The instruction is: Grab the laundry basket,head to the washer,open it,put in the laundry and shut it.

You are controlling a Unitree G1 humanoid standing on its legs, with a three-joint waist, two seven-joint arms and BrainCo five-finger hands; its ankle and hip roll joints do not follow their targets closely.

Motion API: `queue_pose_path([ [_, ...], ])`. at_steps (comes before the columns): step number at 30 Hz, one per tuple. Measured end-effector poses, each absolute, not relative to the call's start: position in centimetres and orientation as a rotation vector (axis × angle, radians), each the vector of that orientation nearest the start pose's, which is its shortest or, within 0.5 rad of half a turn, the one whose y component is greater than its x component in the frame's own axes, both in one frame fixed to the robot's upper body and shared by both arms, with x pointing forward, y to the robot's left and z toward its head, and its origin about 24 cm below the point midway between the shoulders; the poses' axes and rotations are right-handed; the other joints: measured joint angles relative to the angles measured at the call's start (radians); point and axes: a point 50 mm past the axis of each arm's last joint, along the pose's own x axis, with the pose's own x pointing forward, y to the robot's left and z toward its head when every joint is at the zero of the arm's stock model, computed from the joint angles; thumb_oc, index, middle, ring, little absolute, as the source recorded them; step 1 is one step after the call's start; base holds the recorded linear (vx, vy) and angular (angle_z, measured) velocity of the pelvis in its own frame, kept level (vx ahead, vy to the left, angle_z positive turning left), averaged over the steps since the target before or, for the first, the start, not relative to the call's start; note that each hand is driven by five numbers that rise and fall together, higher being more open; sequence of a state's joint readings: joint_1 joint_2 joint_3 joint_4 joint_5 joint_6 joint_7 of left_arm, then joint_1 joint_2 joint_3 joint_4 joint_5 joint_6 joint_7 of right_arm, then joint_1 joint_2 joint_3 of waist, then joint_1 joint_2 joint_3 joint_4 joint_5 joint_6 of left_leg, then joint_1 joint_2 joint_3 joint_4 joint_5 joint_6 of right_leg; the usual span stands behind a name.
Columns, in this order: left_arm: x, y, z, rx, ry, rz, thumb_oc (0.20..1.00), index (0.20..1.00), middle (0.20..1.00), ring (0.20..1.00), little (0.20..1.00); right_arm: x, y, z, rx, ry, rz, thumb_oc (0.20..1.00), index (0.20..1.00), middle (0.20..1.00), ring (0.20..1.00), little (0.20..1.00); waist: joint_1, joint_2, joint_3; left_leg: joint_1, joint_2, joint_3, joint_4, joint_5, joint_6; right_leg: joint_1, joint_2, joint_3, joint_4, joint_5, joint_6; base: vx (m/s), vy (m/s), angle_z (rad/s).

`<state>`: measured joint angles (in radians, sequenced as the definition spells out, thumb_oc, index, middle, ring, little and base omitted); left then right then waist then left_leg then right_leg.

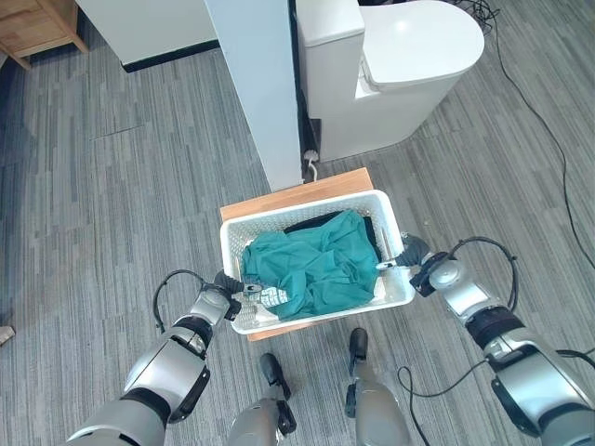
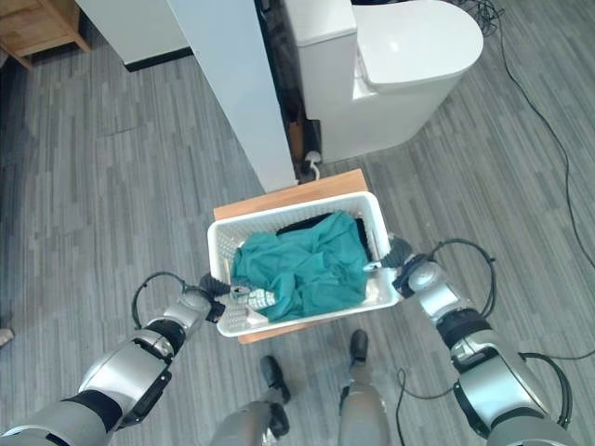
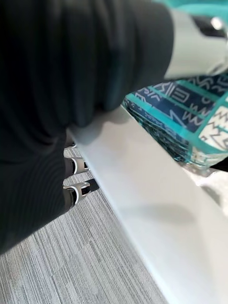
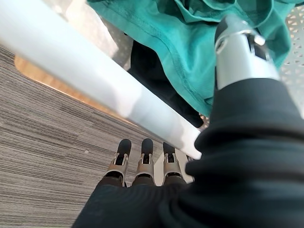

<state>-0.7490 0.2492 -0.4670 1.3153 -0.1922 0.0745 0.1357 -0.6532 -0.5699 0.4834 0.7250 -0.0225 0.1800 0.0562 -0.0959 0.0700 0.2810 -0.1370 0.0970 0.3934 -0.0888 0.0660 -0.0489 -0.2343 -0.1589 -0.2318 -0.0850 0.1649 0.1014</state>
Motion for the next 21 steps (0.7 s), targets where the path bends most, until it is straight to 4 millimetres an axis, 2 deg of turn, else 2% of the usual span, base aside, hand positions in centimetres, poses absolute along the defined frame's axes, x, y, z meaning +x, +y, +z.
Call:
queue_pose_path([
  [3,32.9,18.6,-3.1,0.310,0.662,0.076,1.000,1.000,1.000,1.000,1.000,35.4,-22.3,5.3,-0.800,0.368,0.143,1.000,1.000,1.000,1.000,1.000,-0.001,0.000,0.000,0.007,0.001,0.000,0.000,0.000,0.000,0.007,0.000,0.000,0.000,0.000,0.000,0.00,0.000,0.00],
  [14,33.0,18.4,-3.1,0.312,0.668,0.063,1.000,1.000,1.000,1.000,1.000,34.7,-22.4,2.8,-0.645,0.479,0.127,1.000,1.000,1.000,1.000,1.000,0.000,-0.009,-0.006,0.010,0.001,0.000,0.000,0.000,0.000,0.010,0.001,0.000,0.000,0.001,-0.002,0.00,0.000,0.00],
  [16,32.9,18.3,-3.2,0.328,0.674,0.056,1.000,1.000,1.000,1.000,1.000,34.6,-22.2,2.4,-0.597,0.495,0.122,1.000,1.000,1.000,1.000,1.000,0.002,-0.008,-0.028,-0.009,0.001,0.000,0.000,0.001,0.000,-0.010,0.001,0.000,0.000,0.002,-0.003,0.00,0.000,0.00],
  [21,32.7,18.3,-3.5,0.303,0.695,0.068,1.000,1.000,1.000,1.000,1.000,34.6,-21.8,2.2,-0.467,0.495,0.096,1.000,1.000,1.000,1.000,1.000,0.001,-0.008,-0.044,-0.013,0.001,0.001,0.000,0.002,0.000,-0.014,0.001,0.002,0.000,0.004,-0.005,0.00,0.000,0.00],
])
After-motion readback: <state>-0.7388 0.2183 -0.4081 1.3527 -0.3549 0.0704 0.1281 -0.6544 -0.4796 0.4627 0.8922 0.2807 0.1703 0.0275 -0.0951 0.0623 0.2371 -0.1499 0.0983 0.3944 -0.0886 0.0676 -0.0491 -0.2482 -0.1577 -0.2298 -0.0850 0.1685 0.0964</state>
